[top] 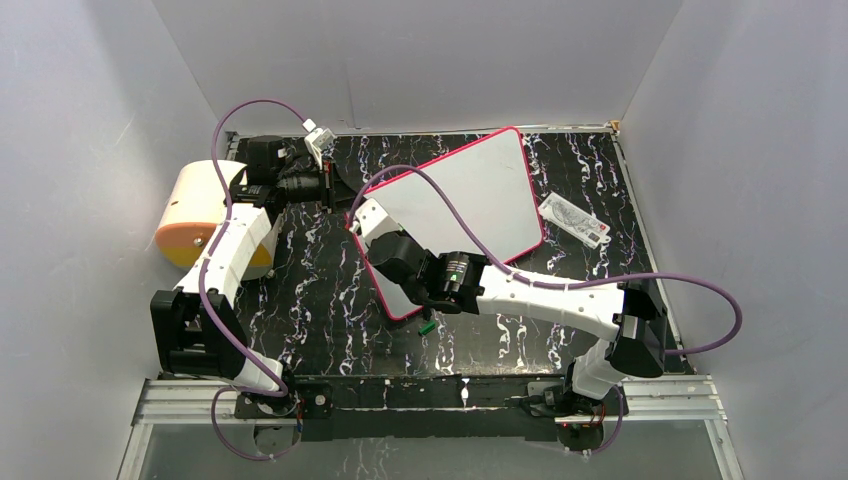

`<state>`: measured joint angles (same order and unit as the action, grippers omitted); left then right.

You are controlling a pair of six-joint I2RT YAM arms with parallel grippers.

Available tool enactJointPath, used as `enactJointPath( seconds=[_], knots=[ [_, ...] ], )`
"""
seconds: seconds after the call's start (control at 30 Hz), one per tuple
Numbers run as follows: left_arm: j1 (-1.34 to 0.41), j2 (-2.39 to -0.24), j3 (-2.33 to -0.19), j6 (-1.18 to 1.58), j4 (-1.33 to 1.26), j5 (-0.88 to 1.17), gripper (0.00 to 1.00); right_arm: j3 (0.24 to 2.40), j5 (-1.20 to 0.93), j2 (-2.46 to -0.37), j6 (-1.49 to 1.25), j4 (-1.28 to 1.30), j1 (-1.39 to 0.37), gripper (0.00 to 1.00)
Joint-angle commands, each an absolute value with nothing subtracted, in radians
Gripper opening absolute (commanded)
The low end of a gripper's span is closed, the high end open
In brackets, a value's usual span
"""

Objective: Write a sentence on the whiteboard

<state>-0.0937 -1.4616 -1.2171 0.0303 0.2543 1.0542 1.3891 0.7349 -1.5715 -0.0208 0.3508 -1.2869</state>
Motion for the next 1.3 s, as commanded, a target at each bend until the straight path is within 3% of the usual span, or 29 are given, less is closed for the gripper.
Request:
enactJointPath(
  seconds=[0.0,1.27],
  knots=[
    [-0.104,-1.456,-1.182,-0.007,0.300,1.005,0.00,1.374,0.777,-1.532,-0.008,0.272,-1.278,0.00],
    [-0.104,-1.456,-1.183,-0.007,0.299,0.998,0.00,1.355,0.727,-1.523,-0.077,0.372,-1.260,0.00]
  ],
)
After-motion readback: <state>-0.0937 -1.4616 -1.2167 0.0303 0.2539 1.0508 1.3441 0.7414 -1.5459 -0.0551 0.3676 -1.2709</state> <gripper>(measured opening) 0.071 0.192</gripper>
